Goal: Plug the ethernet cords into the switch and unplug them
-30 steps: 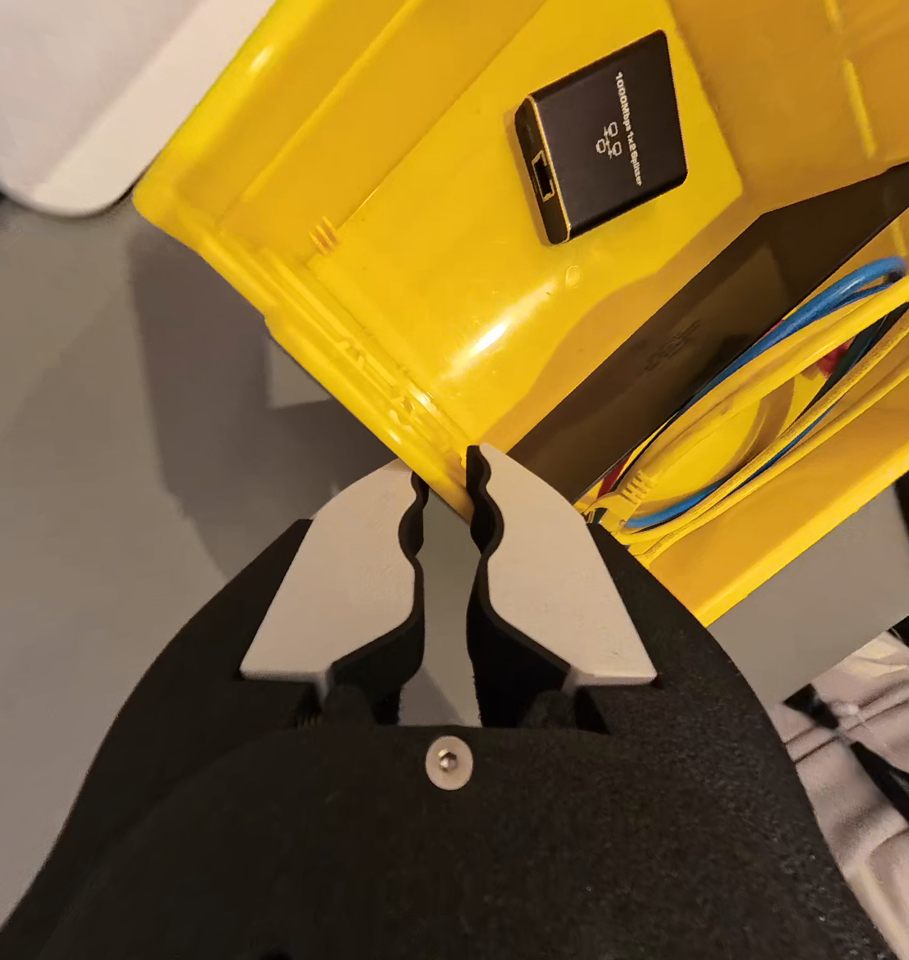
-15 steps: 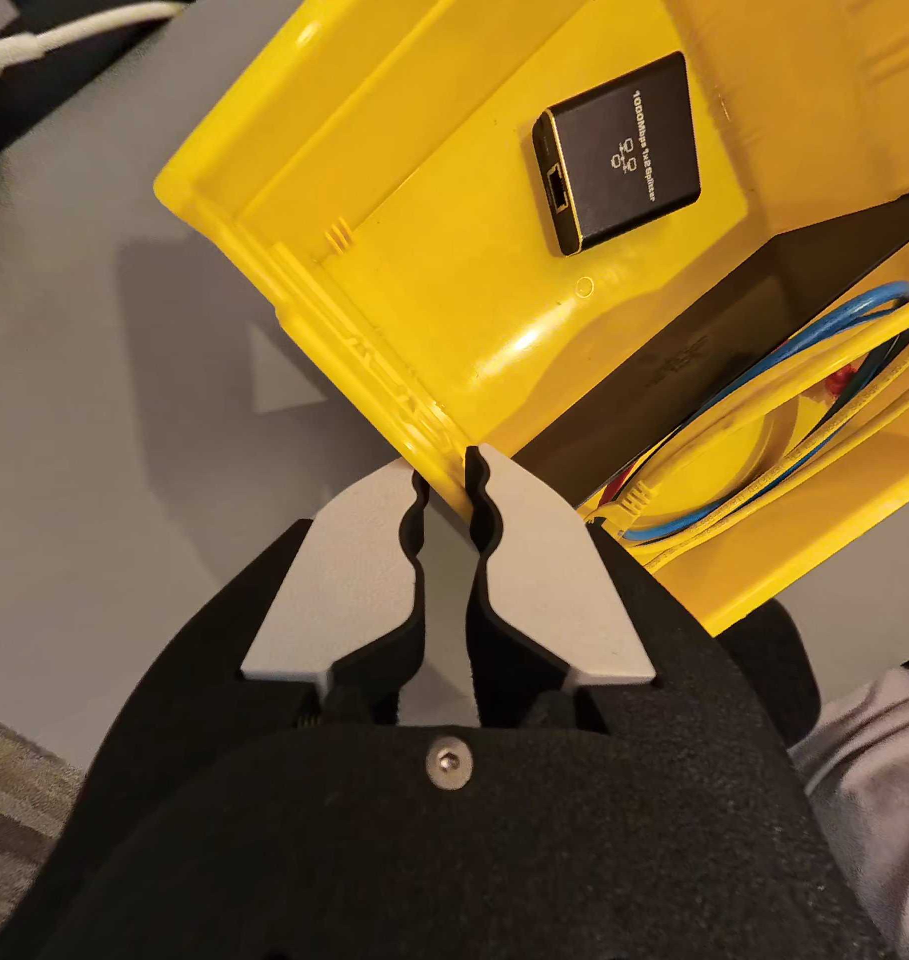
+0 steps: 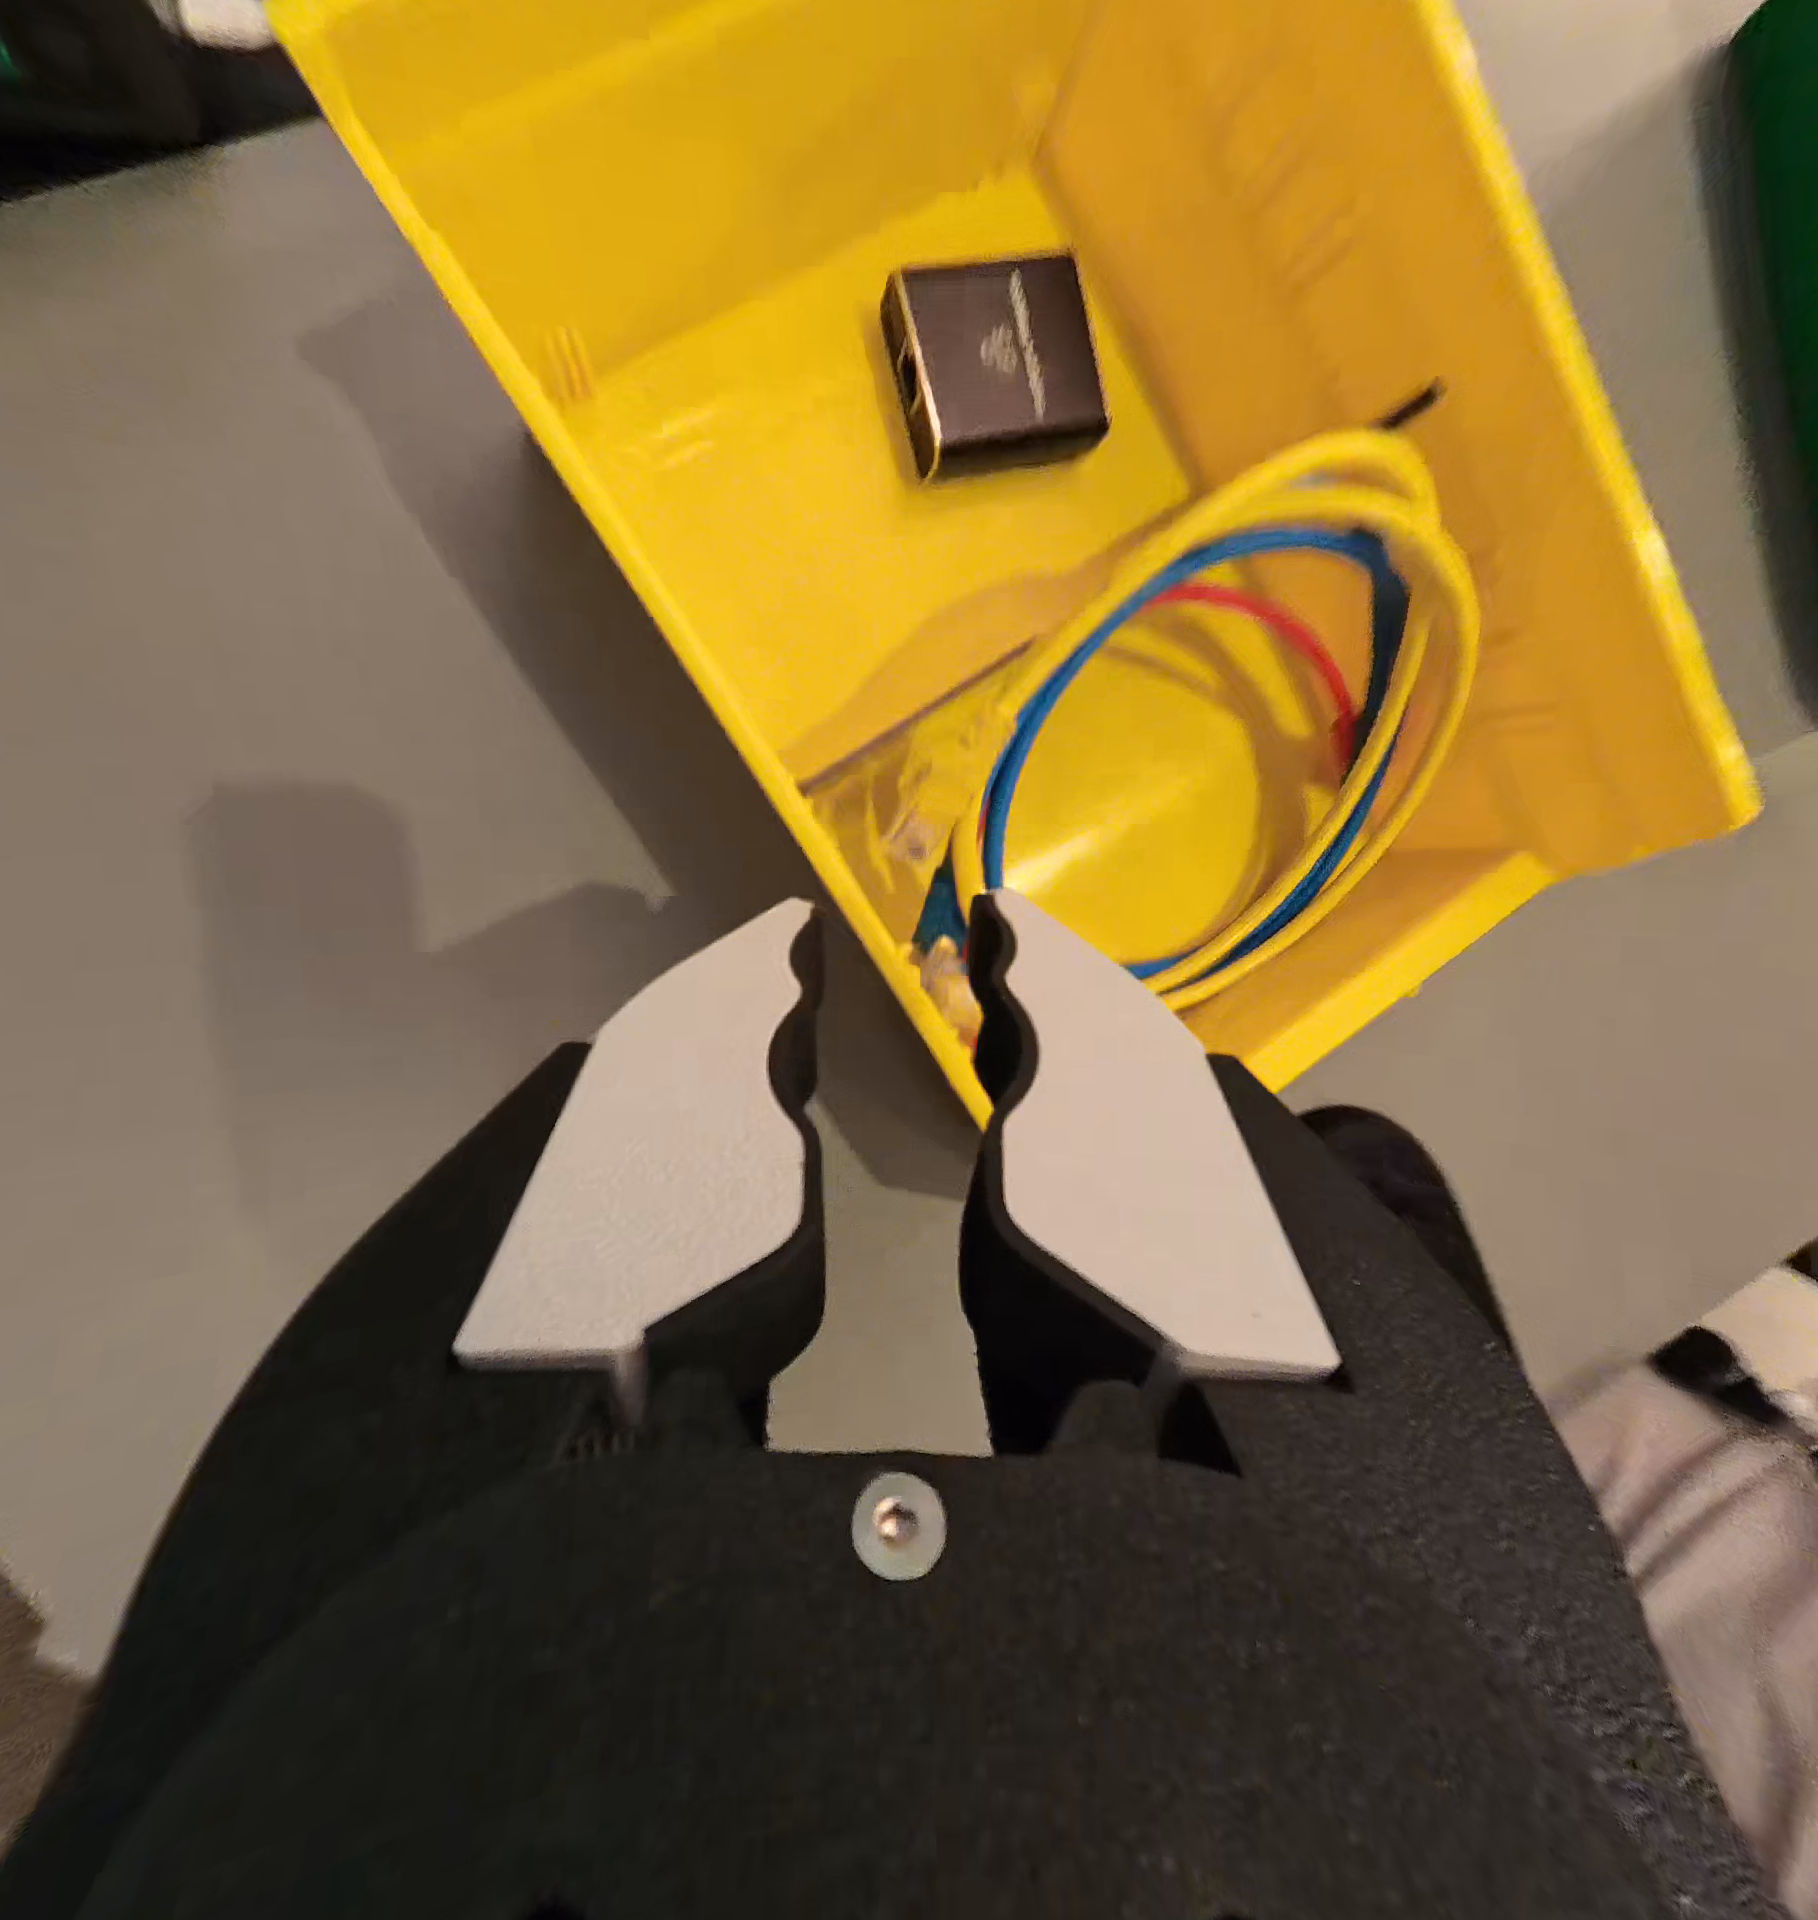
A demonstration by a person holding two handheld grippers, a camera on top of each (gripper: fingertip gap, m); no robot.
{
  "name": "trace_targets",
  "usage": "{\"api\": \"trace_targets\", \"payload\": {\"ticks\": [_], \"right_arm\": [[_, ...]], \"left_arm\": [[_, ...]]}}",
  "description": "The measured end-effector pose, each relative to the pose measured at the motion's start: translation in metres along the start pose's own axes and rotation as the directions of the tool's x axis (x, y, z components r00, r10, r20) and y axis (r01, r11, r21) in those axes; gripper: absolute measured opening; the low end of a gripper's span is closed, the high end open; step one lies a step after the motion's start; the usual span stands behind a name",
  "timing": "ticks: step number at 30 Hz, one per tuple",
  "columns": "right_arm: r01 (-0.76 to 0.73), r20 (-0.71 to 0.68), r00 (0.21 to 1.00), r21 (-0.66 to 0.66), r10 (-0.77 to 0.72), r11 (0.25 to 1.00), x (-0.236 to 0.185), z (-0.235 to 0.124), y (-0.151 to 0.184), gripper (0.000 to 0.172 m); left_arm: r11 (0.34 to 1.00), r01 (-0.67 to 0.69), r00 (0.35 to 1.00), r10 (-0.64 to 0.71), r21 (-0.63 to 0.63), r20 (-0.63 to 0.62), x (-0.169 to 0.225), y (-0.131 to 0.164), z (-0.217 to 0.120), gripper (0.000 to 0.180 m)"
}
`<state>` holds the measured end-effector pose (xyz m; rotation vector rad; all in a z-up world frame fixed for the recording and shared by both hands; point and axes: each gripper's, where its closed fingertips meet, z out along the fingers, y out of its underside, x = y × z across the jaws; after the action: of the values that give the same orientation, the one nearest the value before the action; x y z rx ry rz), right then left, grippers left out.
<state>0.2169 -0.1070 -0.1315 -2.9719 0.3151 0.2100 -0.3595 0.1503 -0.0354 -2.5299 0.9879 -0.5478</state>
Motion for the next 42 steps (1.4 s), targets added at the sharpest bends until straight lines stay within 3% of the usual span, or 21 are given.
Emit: {"api": "trace_targets", "payload": {"ticks": [4,9,11,25,33,42], "right_arm": [[-0.029,0.009,1.000,-0.009,0.029,1.000,-0.004,0.002,-0.005,0.009],[-0.033,0.010,0.999,-0.011,0.033,0.999,-0.003,0.003,-0.017,0.007],[-0.037,0.013,0.999,-0.005,0.037,0.999,0.000,0.003,-0.019,0.007],[-0.096,0.020,0.995,0.014,0.096,0.995,0.032,-0.004,-0.002,0.006],[-0.142,0.014,0.990,0.019,0.142,0.990,0.033,-0.004,-0.001,0.007],[-0.146,0.045,0.988,0.020,0.145,0.989,0.026,-0.002,-0.011,0.007]], "left_arm": [[0.999,-0.015,0.999,0.016,-0.047,0.029,0.013,0.023,0.011,0.033],[0.985,0.001,0.997,0.012,-0.171,0.078,0.008,0.044,0.027,0.021],[0.985,0.027,0.998,-0.016,-0.173,0.064,0.009,0.047,0.027,0.011],[0.982,0.103,0.993,-0.091,-0.157,0.080,-0.026,0.069,0.005,0.007],[0.986,0.059,0.997,-0.051,-0.157,0.059,-0.031,0.082,-0.003,0.016],[0.961,-0.063,0.976,0.116,-0.269,0.185,-0.036,0.085,-0.004,0.012]]}}
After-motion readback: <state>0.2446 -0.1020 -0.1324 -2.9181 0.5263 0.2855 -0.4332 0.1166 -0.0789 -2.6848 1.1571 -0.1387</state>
